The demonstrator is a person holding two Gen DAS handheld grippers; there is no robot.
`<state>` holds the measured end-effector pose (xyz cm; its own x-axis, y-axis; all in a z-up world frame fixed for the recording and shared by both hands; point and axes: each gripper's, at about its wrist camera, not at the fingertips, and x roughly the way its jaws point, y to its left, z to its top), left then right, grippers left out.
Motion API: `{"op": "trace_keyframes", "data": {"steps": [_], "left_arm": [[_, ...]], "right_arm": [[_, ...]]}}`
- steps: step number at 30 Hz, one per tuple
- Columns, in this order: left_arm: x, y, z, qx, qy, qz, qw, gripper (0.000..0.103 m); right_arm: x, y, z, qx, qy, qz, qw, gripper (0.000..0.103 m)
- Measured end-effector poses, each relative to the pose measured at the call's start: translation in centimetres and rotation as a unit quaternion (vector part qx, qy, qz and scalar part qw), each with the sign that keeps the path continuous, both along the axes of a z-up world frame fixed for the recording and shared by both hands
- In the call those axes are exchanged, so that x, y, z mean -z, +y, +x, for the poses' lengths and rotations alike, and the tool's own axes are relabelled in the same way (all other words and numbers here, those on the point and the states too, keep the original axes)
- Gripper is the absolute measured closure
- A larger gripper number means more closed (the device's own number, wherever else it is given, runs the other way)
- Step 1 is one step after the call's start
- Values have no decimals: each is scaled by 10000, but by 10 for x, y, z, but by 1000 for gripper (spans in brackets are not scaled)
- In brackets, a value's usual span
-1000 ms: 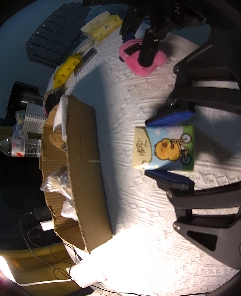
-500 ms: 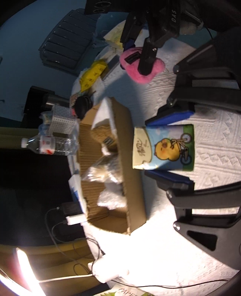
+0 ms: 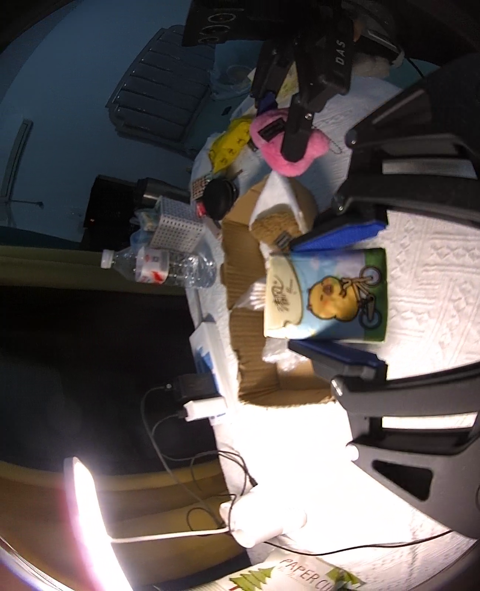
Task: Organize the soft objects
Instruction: 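Lower the pink pouch and tissue pack into the box and release both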
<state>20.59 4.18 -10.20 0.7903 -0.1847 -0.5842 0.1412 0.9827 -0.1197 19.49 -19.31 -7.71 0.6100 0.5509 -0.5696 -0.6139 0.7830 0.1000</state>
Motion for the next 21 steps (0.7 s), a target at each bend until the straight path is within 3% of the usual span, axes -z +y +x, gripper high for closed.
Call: {"op": "trace_keyframes", "data": {"steps": [12, 21], "left_arm": [[15, 36, 41, -349, -247, -196, 9989, 56], [47, 42, 75, -405, -8, -332, 9986, 56]], "right_arm": [[-15, 40, 38, -105, -332, -168, 9993, 41], [0, 54, 79, -53, -215, -140, 9997, 41]]}}
